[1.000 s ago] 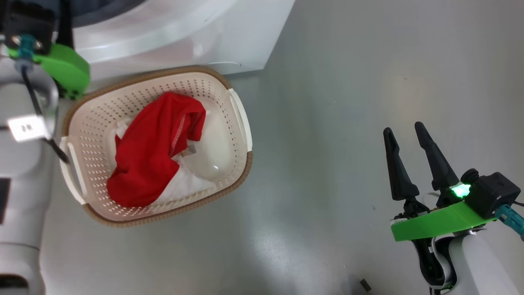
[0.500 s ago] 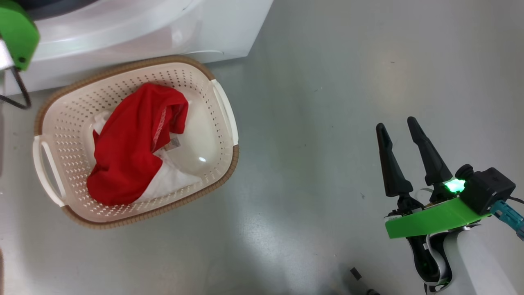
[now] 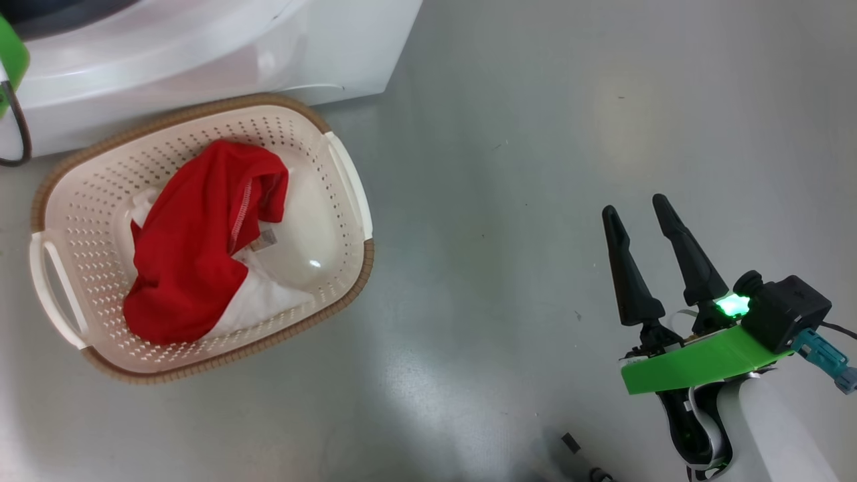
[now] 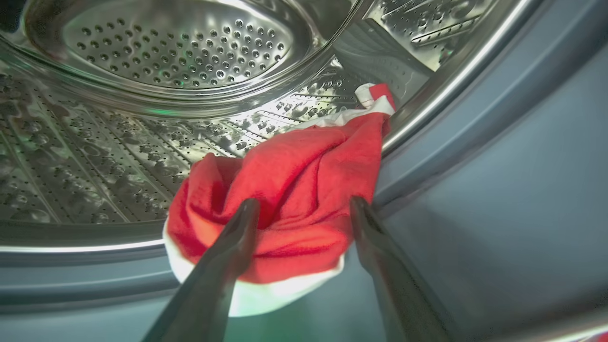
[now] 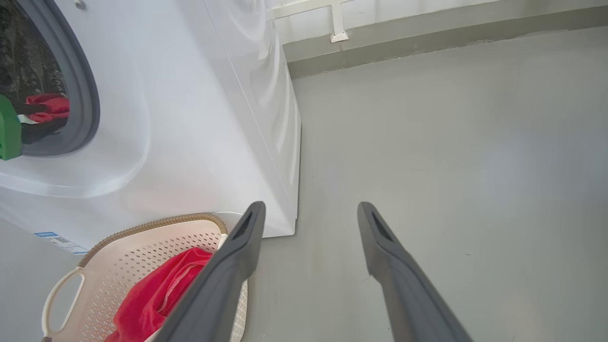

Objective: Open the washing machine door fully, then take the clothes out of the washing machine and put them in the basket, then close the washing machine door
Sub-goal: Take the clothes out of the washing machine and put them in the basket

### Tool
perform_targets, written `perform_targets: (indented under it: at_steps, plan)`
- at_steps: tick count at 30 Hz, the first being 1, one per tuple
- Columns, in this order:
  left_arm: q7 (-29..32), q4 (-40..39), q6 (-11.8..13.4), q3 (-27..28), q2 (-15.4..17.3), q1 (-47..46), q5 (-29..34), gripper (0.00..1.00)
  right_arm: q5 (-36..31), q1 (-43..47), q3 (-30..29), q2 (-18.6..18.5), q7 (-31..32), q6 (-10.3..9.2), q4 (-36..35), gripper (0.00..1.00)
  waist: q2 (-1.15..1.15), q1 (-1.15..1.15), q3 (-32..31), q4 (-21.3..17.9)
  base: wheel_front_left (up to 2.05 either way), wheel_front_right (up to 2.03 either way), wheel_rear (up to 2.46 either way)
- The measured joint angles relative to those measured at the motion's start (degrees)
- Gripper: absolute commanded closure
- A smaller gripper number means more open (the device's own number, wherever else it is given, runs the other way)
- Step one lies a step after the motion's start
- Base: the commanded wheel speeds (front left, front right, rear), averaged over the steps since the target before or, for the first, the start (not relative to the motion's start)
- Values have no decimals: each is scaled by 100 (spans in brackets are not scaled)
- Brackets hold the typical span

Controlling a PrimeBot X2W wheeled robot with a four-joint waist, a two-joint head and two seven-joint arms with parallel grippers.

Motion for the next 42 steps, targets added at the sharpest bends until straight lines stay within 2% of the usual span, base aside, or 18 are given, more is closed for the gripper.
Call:
perform_targets:
  at_steps: [10,11,12,13,14,15,17,19,27,36,42]
  plan:
    - [238,30,67,-67,54,-25,-10,0,1,1,2,1,1,0,-12,0,0,0,-32,-27,0,0,0]
    - [264,31,68,-74,54,-25,-12,7,1,1,2,1,0,0,-14,0,0,0,-40,-28,0,0,0]
    - [290,31,69,-77,54,-25,-21,22,2,1,1,1,0,0,-15,0,0,0,-46,-27,0,0,0]
    - [290,31,69,-77,54,-25,-21,52,2,1,1,1,0,0,-15,0,0,0,-46,-27,0,0,0]
    - [334,33,69,-82,52,-25,-24,61,2,1,1,1,1,0,-15,0,0,0,-51,-24,0,0,0]
    - [337,35,70,-81,51,-25,-59,65,2,2,0,1,1,0,-16,0,0,0,-53,-22,0,0,0]
    - [377,36,88,-81,51,-25,-135,87,2,2,0,1,1,0,-20,0,0,0,-56,-19,0,0,0]
    - [398,42,90,-85,48,-25,-175,95,2,2,-2,2,0,0,-21,0,0,0,-59,-12,0,0,0]
    - [166,44,93,-40,-18,-25,-389,100,1,2,-30,3,0,0,-20,0,0,0,-95,37,0,0,0]
    - [-584,40,91,508,-292,24,-1196,100,-11,4,-92,3,1,0,-9,0,0,0,-236,137,0,0,0]
    - [-893,-40,-1,779,-376,299,-1605,100,-33,6,-194,3,1,0,16,0,0,0,-360,222,0,0,0]
